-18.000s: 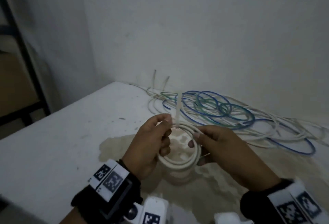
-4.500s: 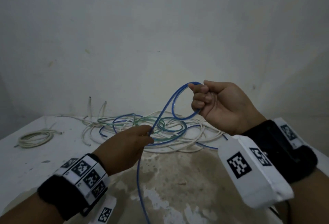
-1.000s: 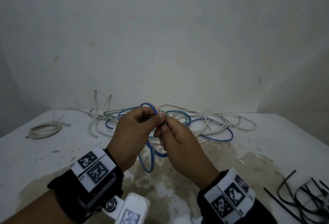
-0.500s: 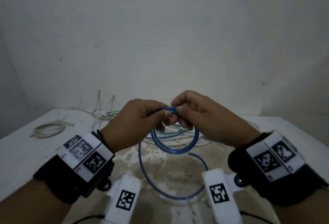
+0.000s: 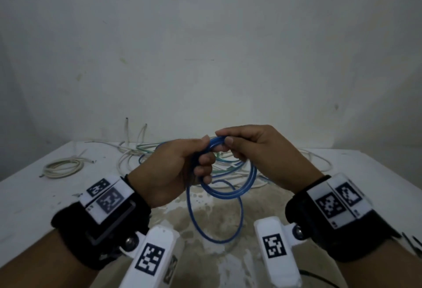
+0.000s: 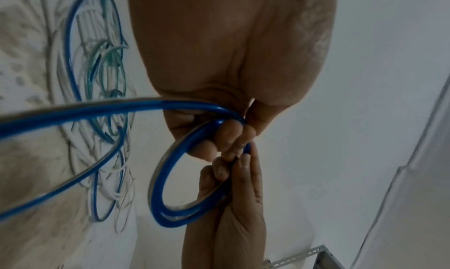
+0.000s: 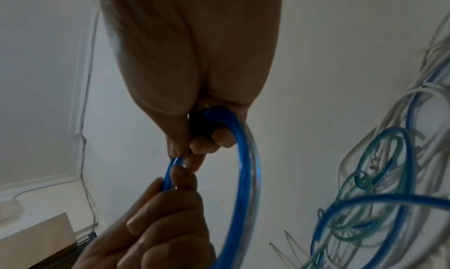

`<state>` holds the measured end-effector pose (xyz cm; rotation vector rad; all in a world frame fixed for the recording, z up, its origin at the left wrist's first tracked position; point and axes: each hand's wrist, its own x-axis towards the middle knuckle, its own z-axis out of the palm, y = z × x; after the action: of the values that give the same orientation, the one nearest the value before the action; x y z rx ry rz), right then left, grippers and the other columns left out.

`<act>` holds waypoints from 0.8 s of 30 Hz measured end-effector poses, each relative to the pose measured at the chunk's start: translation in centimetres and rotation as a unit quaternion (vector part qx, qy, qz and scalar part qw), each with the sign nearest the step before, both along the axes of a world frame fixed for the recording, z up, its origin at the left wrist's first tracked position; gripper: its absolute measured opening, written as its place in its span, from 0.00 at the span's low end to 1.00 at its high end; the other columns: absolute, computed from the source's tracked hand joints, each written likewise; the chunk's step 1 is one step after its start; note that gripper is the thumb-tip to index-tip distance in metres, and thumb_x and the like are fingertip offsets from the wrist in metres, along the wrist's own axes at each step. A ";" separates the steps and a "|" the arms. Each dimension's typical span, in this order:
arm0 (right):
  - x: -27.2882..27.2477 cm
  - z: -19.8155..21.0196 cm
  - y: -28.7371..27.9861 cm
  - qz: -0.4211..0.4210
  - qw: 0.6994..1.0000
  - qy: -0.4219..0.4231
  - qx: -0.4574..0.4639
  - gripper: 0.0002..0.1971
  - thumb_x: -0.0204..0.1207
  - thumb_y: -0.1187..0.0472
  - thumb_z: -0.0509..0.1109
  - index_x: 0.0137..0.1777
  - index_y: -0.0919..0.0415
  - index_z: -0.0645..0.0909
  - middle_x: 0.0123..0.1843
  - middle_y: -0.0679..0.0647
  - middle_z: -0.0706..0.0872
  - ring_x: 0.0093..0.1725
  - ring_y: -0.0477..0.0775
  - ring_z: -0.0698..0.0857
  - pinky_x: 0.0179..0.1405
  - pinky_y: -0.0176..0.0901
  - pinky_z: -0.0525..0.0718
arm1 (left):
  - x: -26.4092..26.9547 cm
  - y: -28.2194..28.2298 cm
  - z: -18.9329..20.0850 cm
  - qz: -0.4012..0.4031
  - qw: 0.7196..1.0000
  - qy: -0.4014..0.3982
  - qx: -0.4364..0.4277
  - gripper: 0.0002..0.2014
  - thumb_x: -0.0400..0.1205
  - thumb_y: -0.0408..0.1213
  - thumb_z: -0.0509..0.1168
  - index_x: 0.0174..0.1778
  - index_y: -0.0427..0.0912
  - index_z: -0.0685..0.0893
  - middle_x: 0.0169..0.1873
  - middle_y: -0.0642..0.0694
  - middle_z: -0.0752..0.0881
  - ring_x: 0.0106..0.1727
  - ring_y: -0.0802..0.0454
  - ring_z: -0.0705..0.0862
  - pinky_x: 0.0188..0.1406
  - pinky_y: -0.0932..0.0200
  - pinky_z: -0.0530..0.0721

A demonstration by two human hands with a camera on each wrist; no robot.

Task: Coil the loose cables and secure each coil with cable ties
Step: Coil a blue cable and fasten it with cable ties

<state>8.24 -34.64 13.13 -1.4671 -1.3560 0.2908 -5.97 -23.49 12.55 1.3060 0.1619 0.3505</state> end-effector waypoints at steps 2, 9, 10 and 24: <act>-0.1 -0.5 0.2 0.008 0.999 0.041 0.019 0.10 0.81 0.65 0.65 0.53 0.53 0.86 0.35 0.45 0.88 0.32 0.42 0.78 0.37 0.32 0.79 | 0.2 -0.4 -0.1 0.011 1.000 -0.009 -0.022 0.14 0.81 0.42 0.57 0.45 0.36 0.82 0.23 0.51 0.66 0.20 0.57 0.63 0.22 0.63 0.74; -1.8 -3.9 1.0 -0.261 0.956 -0.070 0.116 0.03 0.81 0.57 0.65 0.52 0.53 0.75 0.45 0.45 0.79 0.43 0.41 0.77 0.39 0.34 0.70 | 1.3 -0.1 -0.5 0.151 0.986 -0.051 -0.042 0.15 0.88 0.42 0.53 0.45 0.35 0.79 0.21 0.53 0.61 0.18 0.60 0.57 0.16 0.67 0.62; -2.6 -4.6 0.7 -0.278 0.947 -0.095 0.129 0.04 0.81 0.59 0.64 0.44 0.54 0.75 0.39 0.46 0.79 0.39 0.42 0.76 0.36 0.35 0.69 | 1.3 0.2 -0.3 0.167 0.983 -0.059 -0.048 0.15 0.88 0.42 0.53 0.45 0.36 0.78 0.22 0.53 0.61 0.18 0.60 0.57 0.16 0.67 0.62; -0.3 -9.0 -0.3 -0.174 0.902 -0.376 -0.124 0.05 0.72 0.51 0.74 0.42 0.50 0.89 0.40 0.50 0.81 0.43 0.55 0.81 0.39 0.47 0.74 | -1.2 2.6 -0.4 0.166 0.985 -0.031 -0.038 0.12 0.87 0.40 0.53 0.46 0.37 0.77 0.24 0.51 0.67 0.22 0.56 0.64 0.22 0.63 0.71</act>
<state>7.94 -34.92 4.13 -2.1263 -1.6417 -0.3971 -7.17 -20.94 12.14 1.1905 0.3406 0.6619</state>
